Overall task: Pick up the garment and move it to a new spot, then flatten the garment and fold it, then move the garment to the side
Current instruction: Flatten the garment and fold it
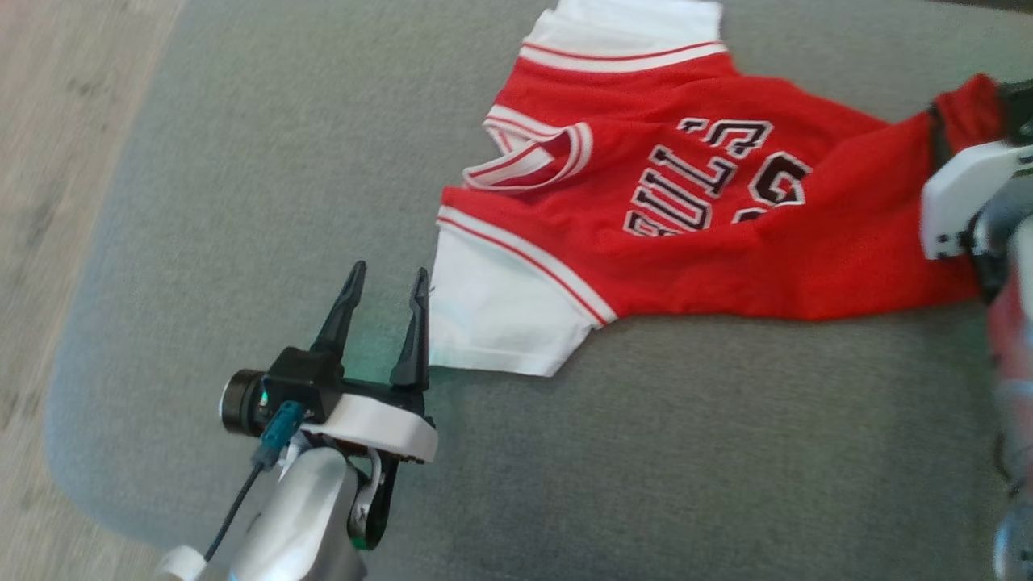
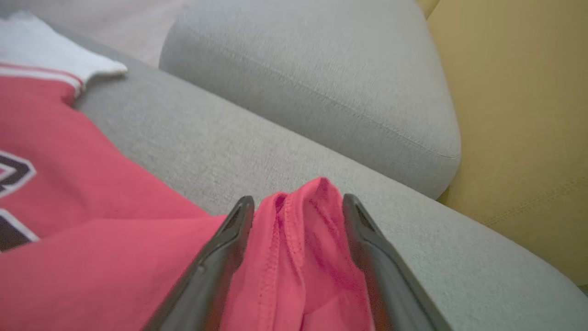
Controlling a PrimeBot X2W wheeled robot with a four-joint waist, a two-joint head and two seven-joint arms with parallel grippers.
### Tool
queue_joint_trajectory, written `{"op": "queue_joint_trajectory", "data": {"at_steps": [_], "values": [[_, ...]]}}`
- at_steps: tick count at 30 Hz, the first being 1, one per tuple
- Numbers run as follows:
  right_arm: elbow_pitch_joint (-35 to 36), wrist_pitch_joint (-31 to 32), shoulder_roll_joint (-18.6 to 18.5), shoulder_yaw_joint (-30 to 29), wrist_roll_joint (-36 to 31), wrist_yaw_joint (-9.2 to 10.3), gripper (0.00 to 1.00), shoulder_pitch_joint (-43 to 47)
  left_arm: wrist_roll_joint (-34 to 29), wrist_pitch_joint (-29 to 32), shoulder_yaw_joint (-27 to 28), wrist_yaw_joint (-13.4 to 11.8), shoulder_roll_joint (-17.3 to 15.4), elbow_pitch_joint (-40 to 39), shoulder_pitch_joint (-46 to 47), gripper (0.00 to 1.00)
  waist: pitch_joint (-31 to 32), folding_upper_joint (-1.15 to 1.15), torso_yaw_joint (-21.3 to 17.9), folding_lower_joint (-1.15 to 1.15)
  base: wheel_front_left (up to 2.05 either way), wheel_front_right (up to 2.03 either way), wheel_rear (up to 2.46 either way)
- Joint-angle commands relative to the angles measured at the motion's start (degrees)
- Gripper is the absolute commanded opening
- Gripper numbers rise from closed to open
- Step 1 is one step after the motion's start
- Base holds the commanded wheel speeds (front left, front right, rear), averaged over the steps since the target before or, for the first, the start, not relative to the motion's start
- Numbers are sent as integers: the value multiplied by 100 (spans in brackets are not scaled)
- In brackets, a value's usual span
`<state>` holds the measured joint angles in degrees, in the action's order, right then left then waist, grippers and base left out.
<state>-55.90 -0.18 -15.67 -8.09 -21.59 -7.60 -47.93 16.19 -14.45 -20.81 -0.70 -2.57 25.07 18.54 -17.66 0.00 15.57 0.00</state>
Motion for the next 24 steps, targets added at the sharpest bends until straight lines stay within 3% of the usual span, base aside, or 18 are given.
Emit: {"op": "queue_joint_trajectory", "data": {"at_steps": [1, 6, 7, 12, 20, 24], "values": [[156, -361, 215, -77, 101, 11, 100, -131, -23, -55, 242, -50, -32, -168, 86, 100, 235, 0, -230, 0, 0, 0, 0], [237, -1029, 633, -339, 339, 11, 100, 57, -67, -55, 384, -67, -41, -197, -21, 100, 547, 0, -569, 0, 0, 0, 0], [371, -1257, 865, -431, 511, 11, 100, 220, -87, -55, 460, -79, -55, -221, -95, 100, 696, 0, -764, 0, 0, 0, 0], [859, -1446, 1188, -449, 960, 11, 100, 759, -119, -55, 589, -94, -83, -263, -278, 100, 957, 0, -1136, 0, 0, 0, 0], [2453, -1479, 1277, 431, 2540, 11, 100, 2579, -161, -55, 721, -86, -91, -264, -611, 100, 1296, 0, -1607, 0, 0, 0, 0], [3053, -1480, 1278, 708, 2918, 11, 100, 3402, -186, -55, 743, -67, -83, -259, -742, 100, 1354, 0, -1704, 0, 0, 0, 0]]}}
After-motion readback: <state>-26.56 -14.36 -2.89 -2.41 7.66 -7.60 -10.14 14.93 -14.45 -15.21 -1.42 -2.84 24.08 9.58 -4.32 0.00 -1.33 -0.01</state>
